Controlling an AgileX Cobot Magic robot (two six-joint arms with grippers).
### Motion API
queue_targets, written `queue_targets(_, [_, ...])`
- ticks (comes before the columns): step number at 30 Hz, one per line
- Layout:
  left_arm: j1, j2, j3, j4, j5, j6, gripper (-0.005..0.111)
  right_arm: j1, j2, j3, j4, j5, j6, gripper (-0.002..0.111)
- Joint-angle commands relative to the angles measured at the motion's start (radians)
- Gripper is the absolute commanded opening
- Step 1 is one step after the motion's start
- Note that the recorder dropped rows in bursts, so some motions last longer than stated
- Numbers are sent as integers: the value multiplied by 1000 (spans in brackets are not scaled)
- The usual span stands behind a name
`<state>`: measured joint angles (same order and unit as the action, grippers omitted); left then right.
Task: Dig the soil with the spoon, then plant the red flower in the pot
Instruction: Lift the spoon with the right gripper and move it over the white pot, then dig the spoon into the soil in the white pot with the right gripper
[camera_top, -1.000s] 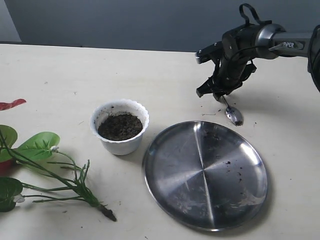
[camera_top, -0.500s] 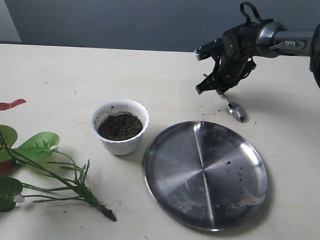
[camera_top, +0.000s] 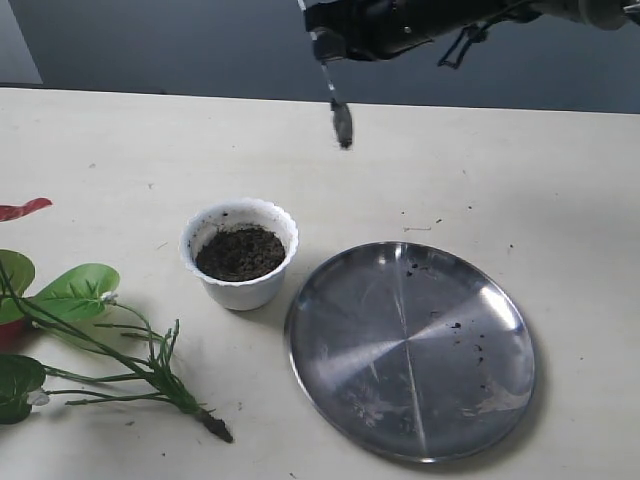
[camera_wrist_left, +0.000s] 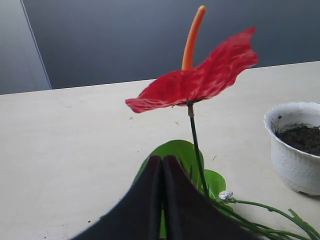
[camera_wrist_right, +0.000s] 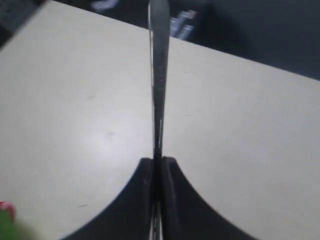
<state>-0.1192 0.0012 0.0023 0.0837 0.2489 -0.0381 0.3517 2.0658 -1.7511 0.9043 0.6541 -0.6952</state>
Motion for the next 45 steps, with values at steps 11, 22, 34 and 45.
queue_targets(11, [-5, -1, -2, 0, -9, -4, 1, 266, 122, 53, 271, 59, -369, -1])
queue_targets(22, [-5, -1, -2, 0, -9, -4, 1, 270, 184, 53, 238, 46, -535, -1])
queue_targets(34, [-5, -1, -2, 0, -9, -4, 1, 274, 161, 53, 278, -70, -601, -1])
queue_targets(45, [-5, -1, -2, 0, -9, -4, 1, 293, 166, 53, 201, -1, -559, -1])
